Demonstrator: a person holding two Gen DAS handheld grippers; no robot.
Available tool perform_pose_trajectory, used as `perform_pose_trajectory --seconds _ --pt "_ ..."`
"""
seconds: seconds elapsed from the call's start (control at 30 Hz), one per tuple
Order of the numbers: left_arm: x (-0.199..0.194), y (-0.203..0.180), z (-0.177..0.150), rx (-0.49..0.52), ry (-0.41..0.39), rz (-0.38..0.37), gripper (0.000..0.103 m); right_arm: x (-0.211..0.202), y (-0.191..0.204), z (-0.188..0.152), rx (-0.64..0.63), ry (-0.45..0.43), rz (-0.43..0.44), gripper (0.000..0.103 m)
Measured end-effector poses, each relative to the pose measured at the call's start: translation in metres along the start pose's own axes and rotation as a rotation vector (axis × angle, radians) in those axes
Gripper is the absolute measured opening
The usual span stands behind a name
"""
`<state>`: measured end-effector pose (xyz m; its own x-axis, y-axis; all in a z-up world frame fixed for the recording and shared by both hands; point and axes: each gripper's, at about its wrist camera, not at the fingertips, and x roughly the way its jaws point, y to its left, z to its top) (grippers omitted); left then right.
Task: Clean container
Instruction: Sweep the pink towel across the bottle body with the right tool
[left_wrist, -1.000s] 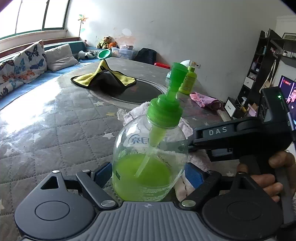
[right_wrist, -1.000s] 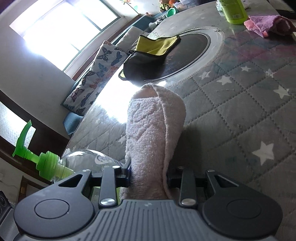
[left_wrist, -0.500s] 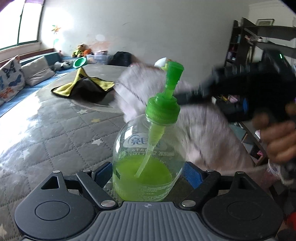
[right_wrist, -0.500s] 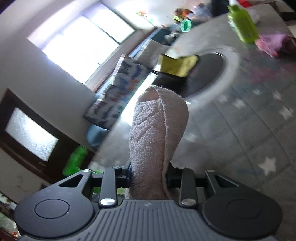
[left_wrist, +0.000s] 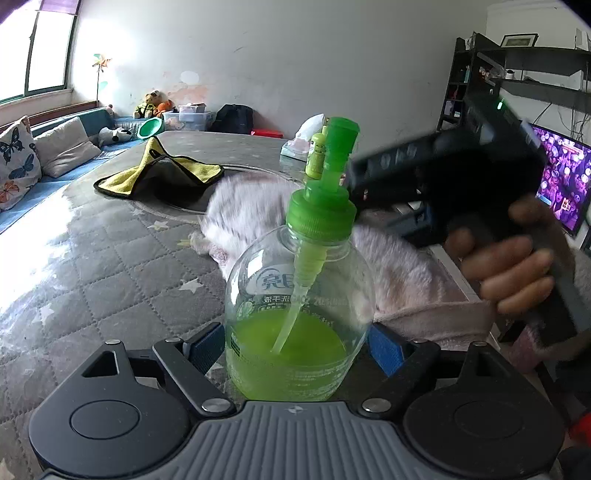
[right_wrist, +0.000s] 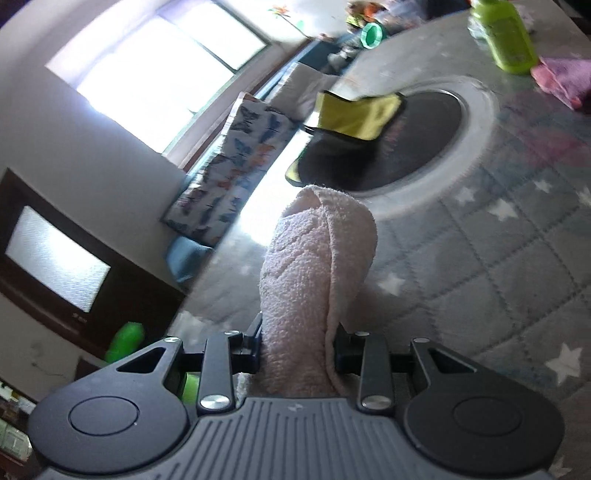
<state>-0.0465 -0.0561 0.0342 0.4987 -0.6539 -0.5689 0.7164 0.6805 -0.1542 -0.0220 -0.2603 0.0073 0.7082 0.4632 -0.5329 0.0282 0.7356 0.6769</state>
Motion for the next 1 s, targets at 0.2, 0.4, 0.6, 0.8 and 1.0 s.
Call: perform_pose_trajectory --seconds 0.2,0.4,0.6,0.8,1.0 --pt "0.0 -0.003 0.001 -0.047 0.019 0.025 0.087 0.01 -0.019 -0.015 0.031 0.04 -0.059 0.033" --pt "-0.006 -0.008 0.004 -0.125 0.036 0.066 0.086 0.005 -0.021 -0.025 0.016 0.032 -0.08 0.033" --pt "-0.005 -0.013 0.005 -0.136 0.055 0.109 0.084 -0.002 -0.018 -0.032 0.008 0.018 -0.097 0.033" --pt "-0.007 -0.012 0.001 -0.08 0.053 0.083 0.083 -0.016 -0.015 -0.034 0.019 0.005 -0.085 0.033" --pt "-0.006 -0.01 0.001 -0.016 0.051 0.029 0.083 -0.036 0.008 -0.023 -0.028 -0.044 -0.035 0.033"
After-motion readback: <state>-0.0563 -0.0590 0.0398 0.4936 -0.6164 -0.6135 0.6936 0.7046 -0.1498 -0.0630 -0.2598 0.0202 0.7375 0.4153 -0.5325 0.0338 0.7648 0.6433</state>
